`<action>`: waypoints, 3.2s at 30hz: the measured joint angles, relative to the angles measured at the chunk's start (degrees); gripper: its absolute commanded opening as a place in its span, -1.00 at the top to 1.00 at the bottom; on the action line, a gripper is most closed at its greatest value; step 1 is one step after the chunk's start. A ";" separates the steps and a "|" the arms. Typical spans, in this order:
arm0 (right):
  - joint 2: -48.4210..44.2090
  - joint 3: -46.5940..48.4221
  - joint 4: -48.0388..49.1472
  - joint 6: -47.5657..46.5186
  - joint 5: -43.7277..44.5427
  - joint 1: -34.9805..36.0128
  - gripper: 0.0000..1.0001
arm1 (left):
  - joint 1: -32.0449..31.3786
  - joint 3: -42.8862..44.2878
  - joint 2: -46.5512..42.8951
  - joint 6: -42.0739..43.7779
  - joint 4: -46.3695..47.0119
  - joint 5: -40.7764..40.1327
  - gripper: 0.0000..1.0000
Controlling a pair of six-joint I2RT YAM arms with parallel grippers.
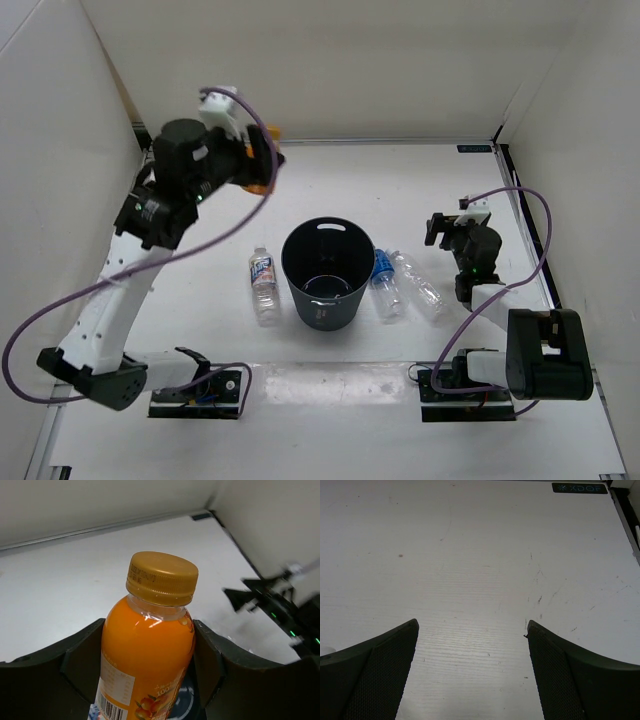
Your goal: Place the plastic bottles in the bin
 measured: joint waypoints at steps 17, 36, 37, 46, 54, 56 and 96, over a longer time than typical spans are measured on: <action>0.00 0.00 0.28 0.00 1.20 0.68 -0.81 | -28.74 -17.62 4.44 0.00 6.19 -5.88 -0.48; 0.00 -0.02 0.39 -0.28 2.01 0.94 -0.81 | -22.45 -3.58 -3.50 1.86 2.54 -24.94 -1.00; 0.00 -0.02 0.37 -0.46 2.25 1.07 -0.81 | -19.76 -3.96 -6.16 2.08 2.93 -26.58 -1.00; 0.00 -0.70 0.90 -0.85 4.13 2.14 -0.81 | 0.04 -10.95 -20.17 -6.56 -3.78 -29.59 -1.00; 0.00 -0.92 1.64 -1.05 4.61 2.27 -0.81 | 12.26 -38.60 -20.68 -16.04 -7.67 -14.23 -1.00; 0.00 -0.94 1.75 -1.11 4.63 2.27 -0.81 | 12.46 -42.99 -20.63 -17.20 -7.74 -10.91 -1.00; 0.00 -0.94 1.70 -1.09 4.52 1.88 -0.81 | 1.22 -38.01 19.91 -15.30 -3.13 -1.57 -0.48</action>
